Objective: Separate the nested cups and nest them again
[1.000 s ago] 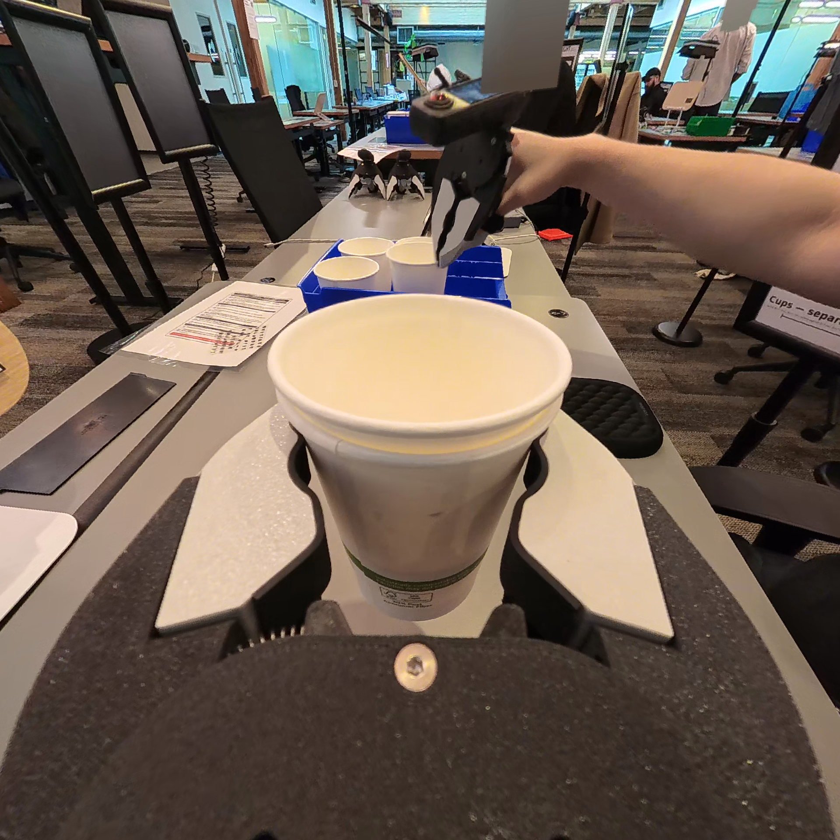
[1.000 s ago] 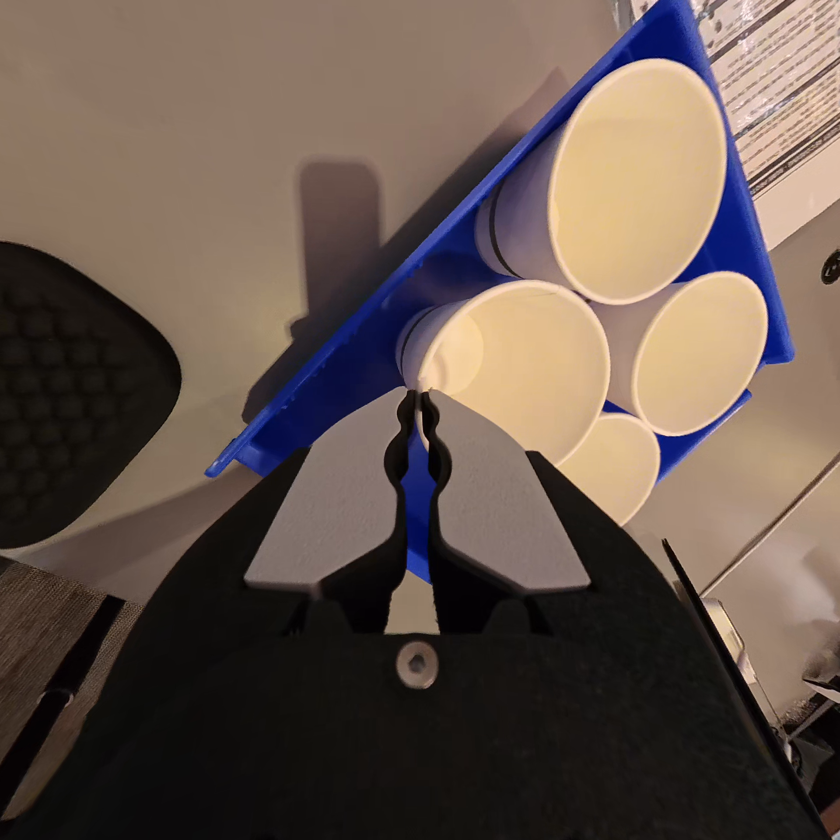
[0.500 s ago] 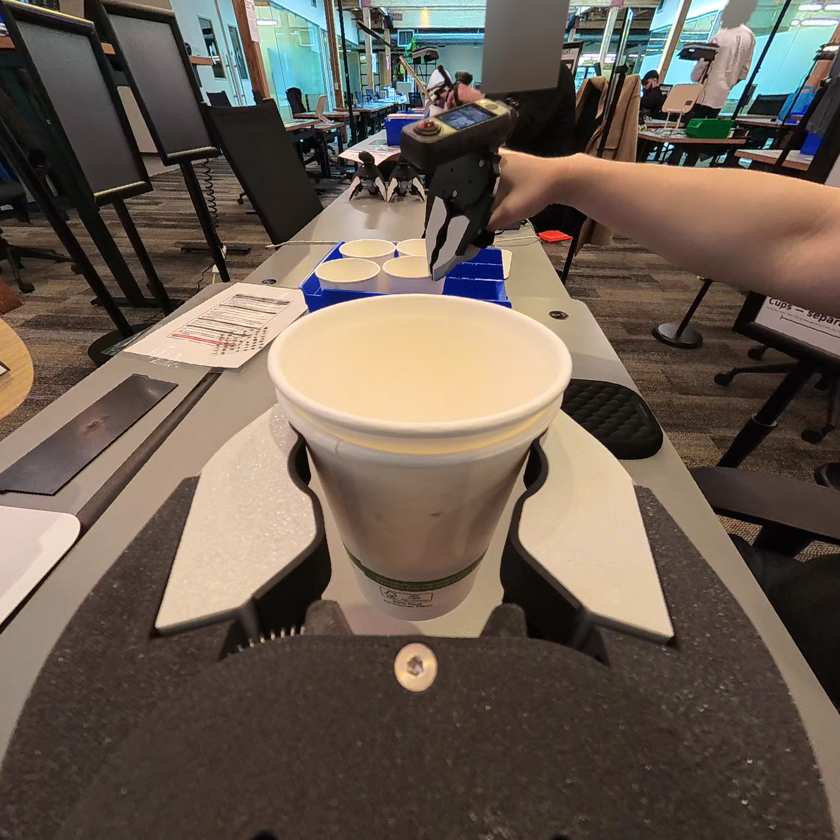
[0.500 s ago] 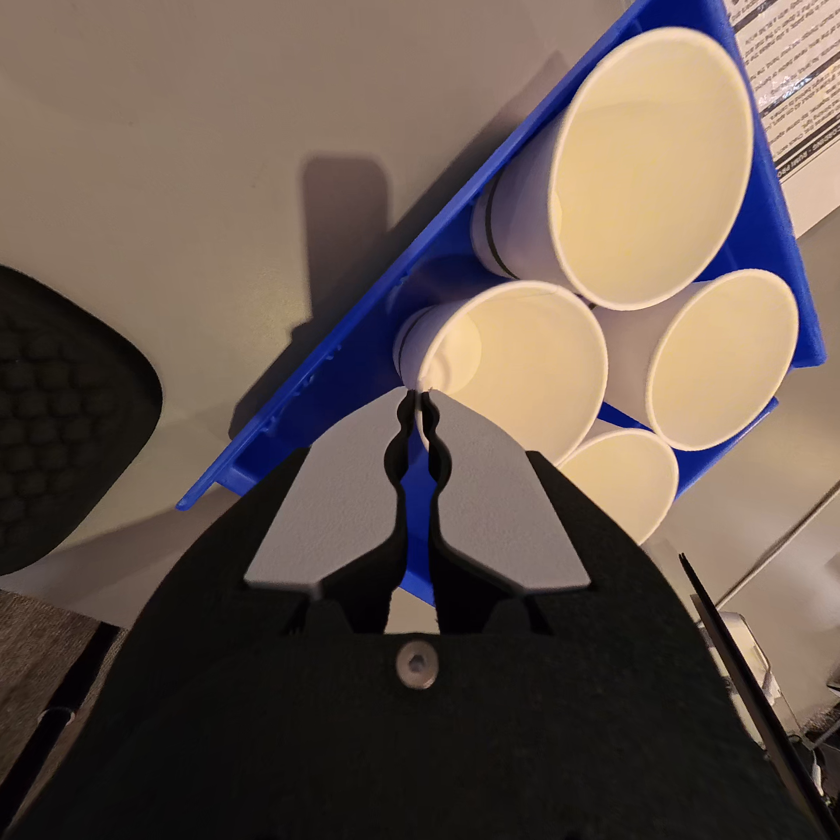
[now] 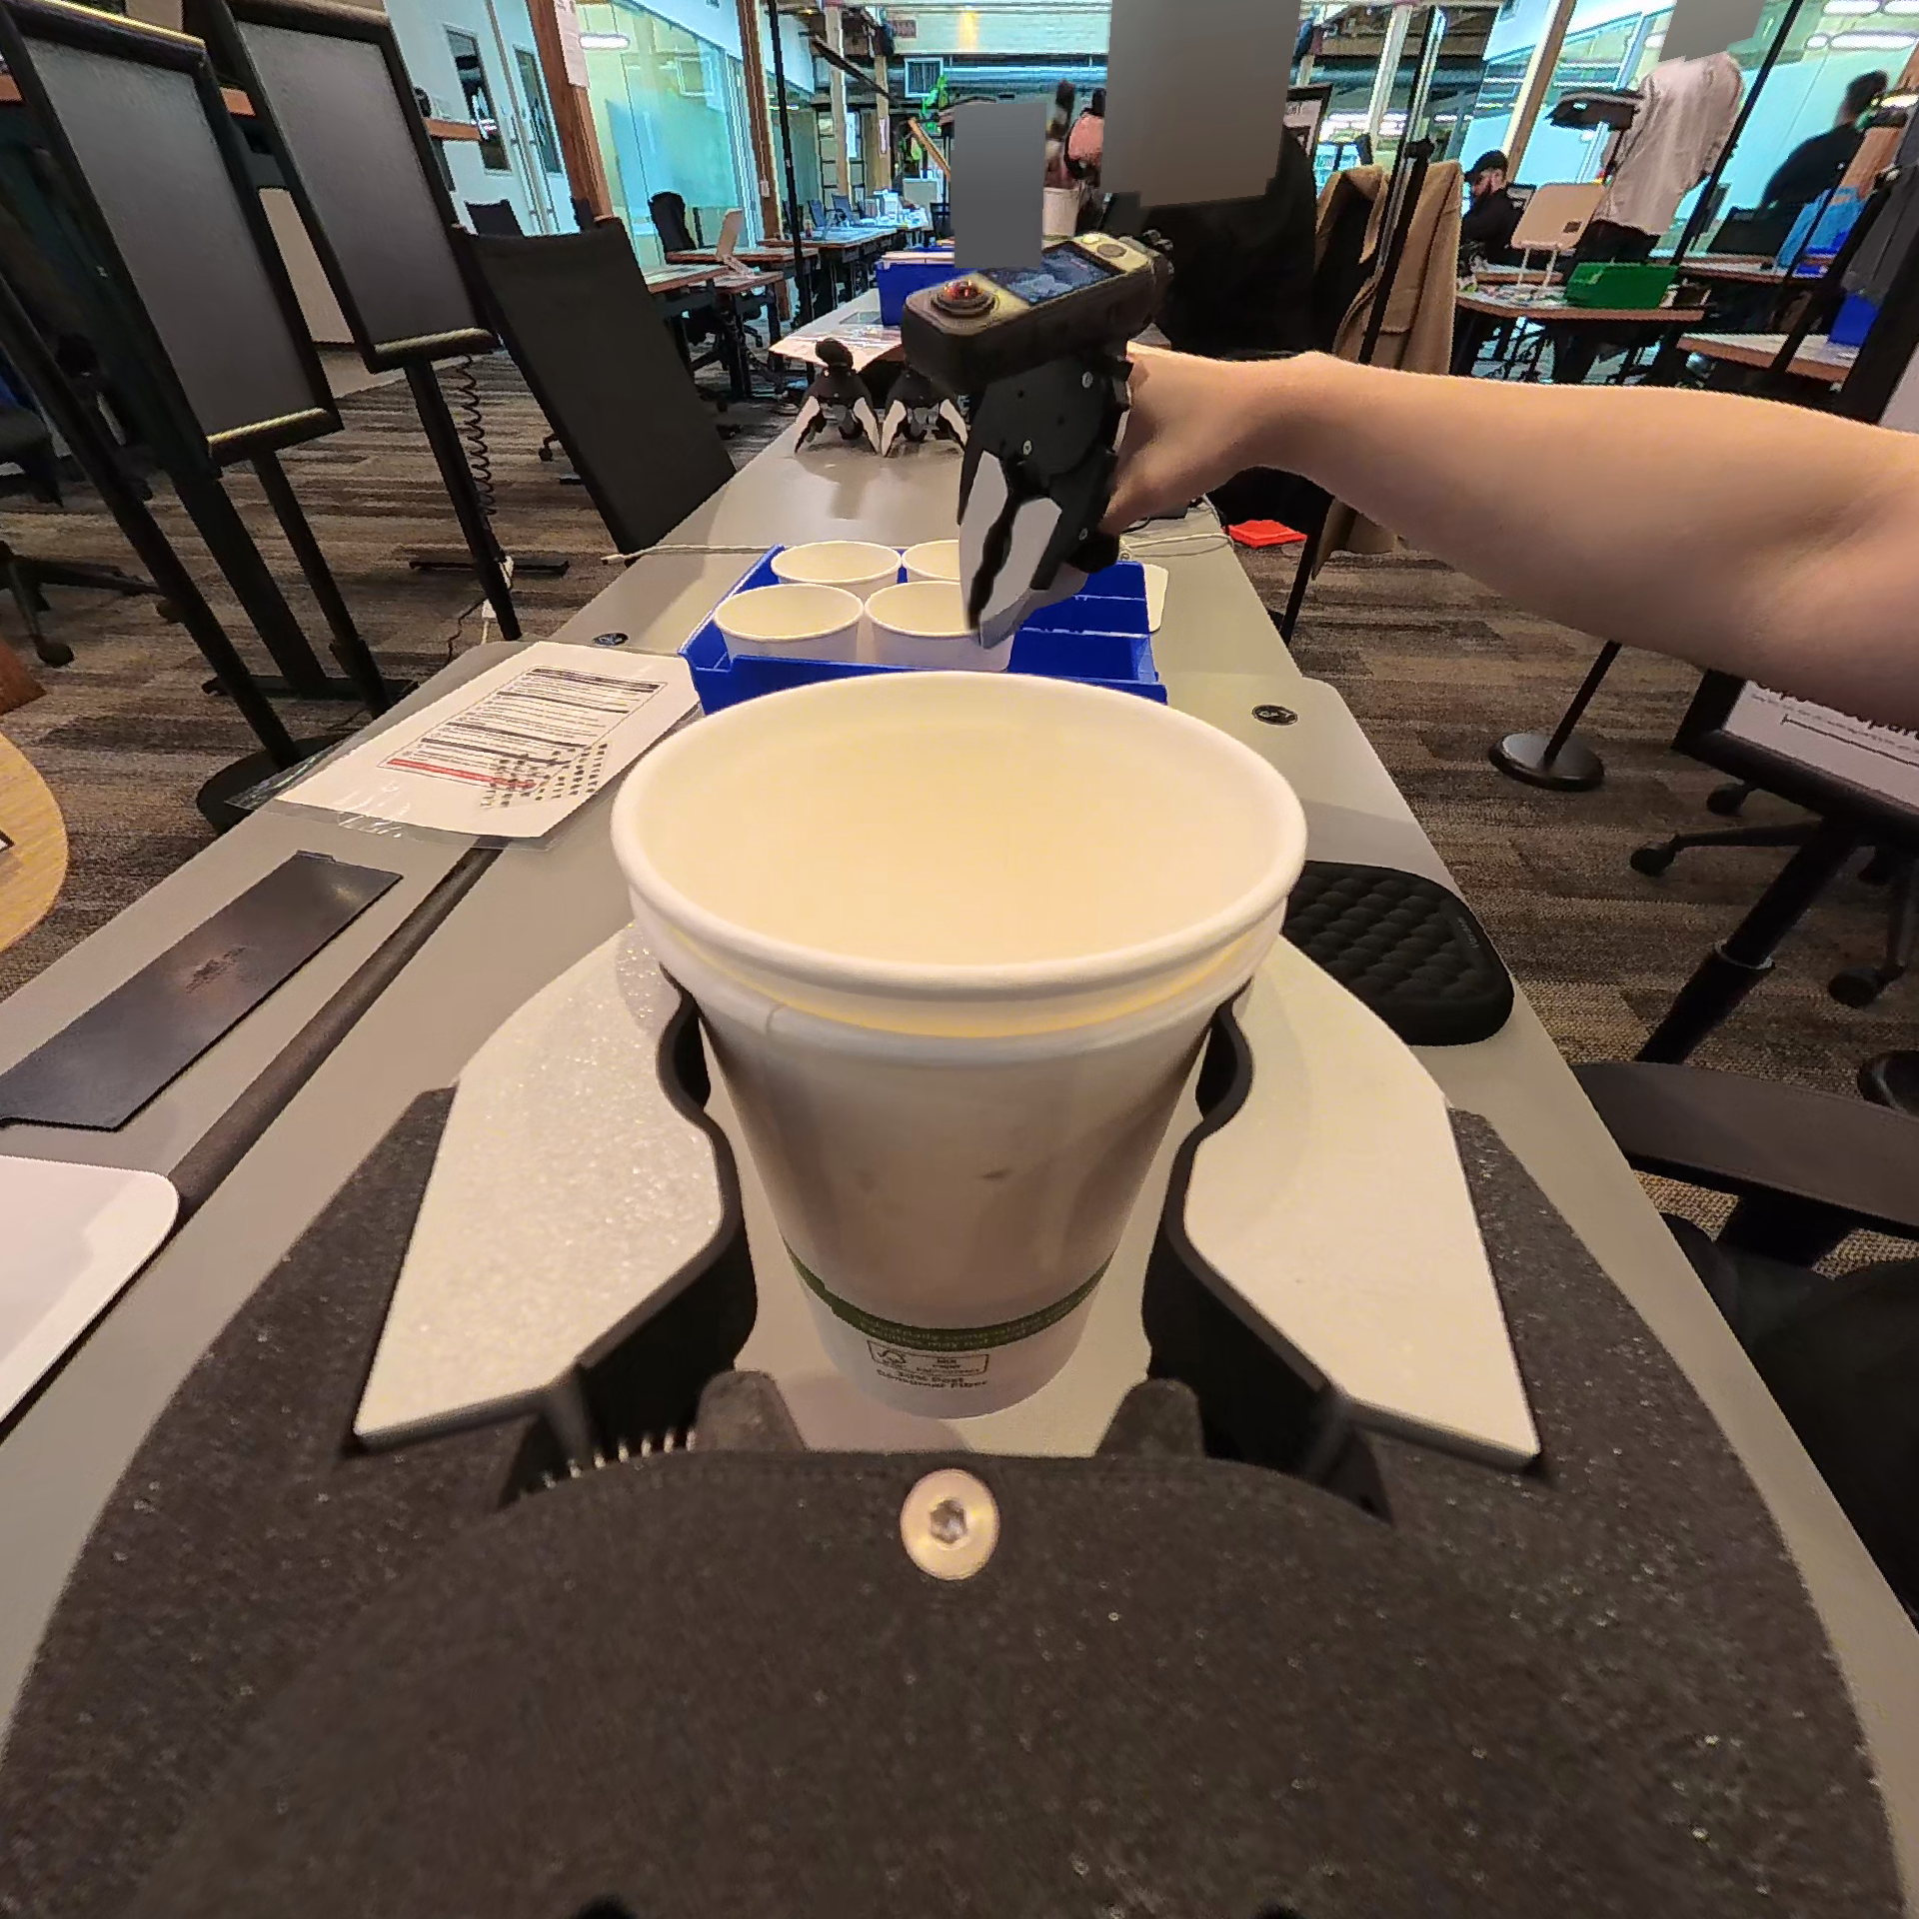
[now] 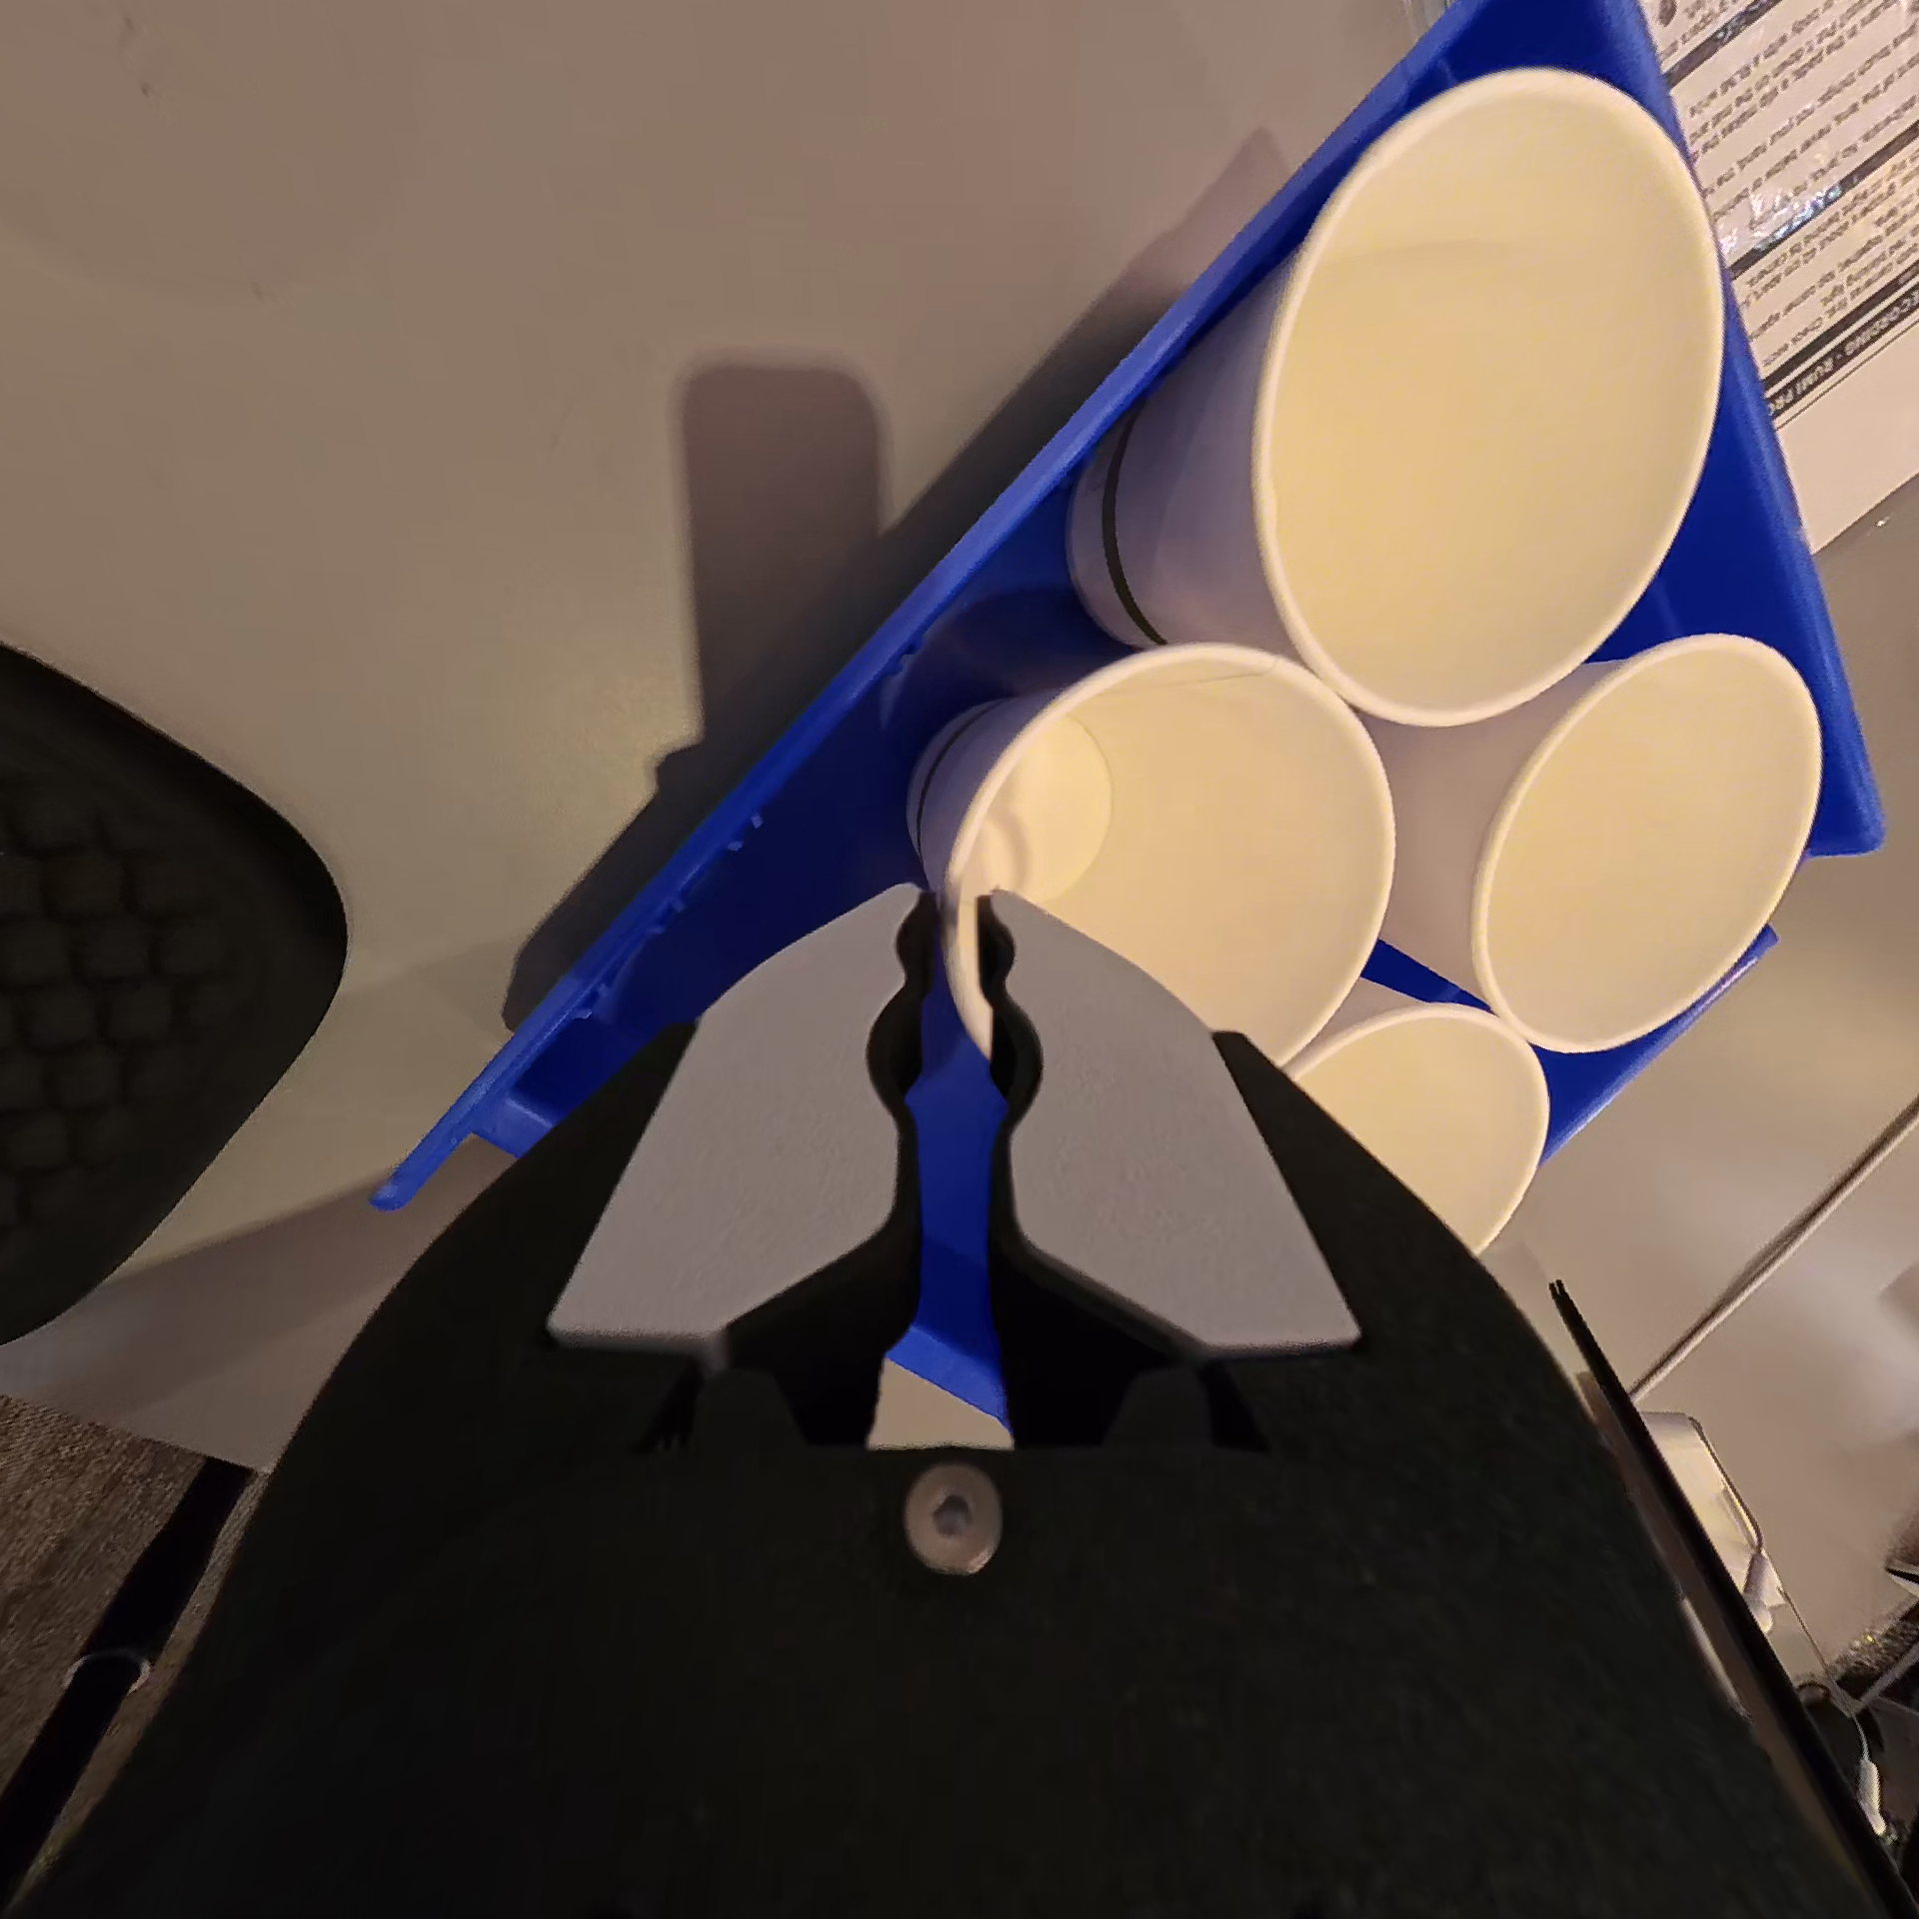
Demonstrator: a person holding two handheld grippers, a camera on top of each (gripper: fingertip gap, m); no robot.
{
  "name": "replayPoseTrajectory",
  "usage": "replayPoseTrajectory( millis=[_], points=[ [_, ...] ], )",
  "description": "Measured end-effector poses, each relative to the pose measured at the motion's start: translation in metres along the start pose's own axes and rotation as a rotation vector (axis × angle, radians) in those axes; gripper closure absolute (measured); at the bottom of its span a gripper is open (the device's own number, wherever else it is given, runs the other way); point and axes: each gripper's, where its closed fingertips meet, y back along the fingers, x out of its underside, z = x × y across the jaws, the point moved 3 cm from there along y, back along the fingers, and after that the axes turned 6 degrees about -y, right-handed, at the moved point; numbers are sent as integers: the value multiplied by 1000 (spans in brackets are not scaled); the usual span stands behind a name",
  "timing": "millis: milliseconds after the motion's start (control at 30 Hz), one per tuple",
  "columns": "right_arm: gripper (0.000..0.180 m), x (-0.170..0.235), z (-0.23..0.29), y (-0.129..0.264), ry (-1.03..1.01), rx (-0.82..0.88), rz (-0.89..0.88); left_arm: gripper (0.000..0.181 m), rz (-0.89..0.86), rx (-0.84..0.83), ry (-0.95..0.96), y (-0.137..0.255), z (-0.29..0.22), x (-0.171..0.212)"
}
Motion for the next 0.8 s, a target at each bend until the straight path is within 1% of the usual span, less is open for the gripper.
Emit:
replayPoseTrajectory(
  millis=[67, 133, 200, 300, 367, 433, 500, 567, 700, 800],
  points=[
    [161, 1, 0, -1, -4, 1, 11, 87, 1, 1, 0, 0, 0, 0],
    [157, 0, 1, 3, -15, -10, -3, 87, -1, -1, -2, 1, 0, -1],
    [154, -5, 3, 16, -20, -5, -34, 87, -6, -2, -3, 2, 0, -2],
    [154, -20, 4, 57, 45, 95, -92, 87, -15, -4, 0, 3, 1, -4],
    [153, -45, 16, 94, 94, 133, -183, 87, -20, 1, 4, 2, 0, -5],
    [152, -78, 44, 129, 149, 87, -288, 87, -16, 7, 4, -1, -1, -4],
    [153, -111, 89, 154, 238, -24, -377, 87, -5, 11, 1, -4, -3, -1],
    [156, -139, 142, 170, 369, -163, -433, 87, 2, 12, -2, -5, -4, 0],
    [163, -179, 218, 181, 583, -238, -493, 87, 7, 6, -4, -4, -4, 1],
    [166, -200, 257, 169, 659, -303, -473, 87, 13, 2, -7, -4, -4, 2]
  ],
)
